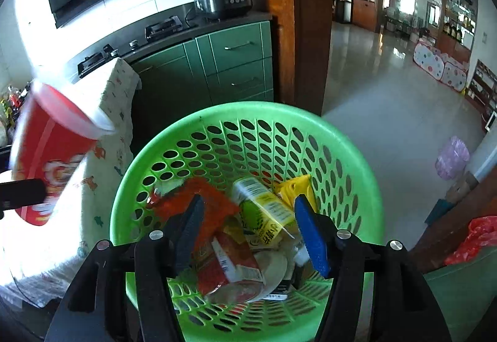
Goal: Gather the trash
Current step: 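Open the right gripper to drop the bottle while the left gripper drops the red cup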
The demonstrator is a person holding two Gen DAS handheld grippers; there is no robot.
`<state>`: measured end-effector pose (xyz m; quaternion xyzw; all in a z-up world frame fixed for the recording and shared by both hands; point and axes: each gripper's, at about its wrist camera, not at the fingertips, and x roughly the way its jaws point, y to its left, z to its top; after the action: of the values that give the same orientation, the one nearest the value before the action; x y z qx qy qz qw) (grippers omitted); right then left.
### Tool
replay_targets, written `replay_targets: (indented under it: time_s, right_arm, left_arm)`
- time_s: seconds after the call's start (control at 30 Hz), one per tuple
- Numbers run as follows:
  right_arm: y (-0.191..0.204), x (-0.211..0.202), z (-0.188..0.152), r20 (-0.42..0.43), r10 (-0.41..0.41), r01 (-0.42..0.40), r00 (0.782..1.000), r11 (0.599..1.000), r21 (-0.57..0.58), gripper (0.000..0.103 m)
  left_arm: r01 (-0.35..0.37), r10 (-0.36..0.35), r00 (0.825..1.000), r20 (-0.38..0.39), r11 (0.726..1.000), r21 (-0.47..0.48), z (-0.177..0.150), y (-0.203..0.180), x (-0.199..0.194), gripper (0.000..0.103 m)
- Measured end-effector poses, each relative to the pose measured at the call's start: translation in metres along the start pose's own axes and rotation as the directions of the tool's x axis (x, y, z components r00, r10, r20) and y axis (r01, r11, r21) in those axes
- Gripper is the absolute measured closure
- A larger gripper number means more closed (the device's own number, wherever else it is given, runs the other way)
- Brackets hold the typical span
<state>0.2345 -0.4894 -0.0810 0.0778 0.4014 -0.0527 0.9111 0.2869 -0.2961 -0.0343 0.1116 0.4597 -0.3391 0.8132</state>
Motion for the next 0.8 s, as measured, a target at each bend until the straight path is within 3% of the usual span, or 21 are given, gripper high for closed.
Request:
replay_targets:
  time_s: [0.4, 0.8]
  right_arm:
    - [-0.008, -0.045, -0.023, 0.07, 0.042, -0.044, 0.997, 0.999, 0.022, 0.038]
    - [-0.002, -0.051, -0.039, 0.071, 0.053, -0.055, 0.996, 0.998, 0.027, 0.035]
  left_arm:
    - [0.023, -0.023, 0.998, -0.053, 1.0, -0.009, 0.017, -0.025, 0.044, 0.036]
    - [0.015, -0.017, 0.997, -0.08, 1.0, -0.018, 0.017, -0.035, 0.066, 0.035]
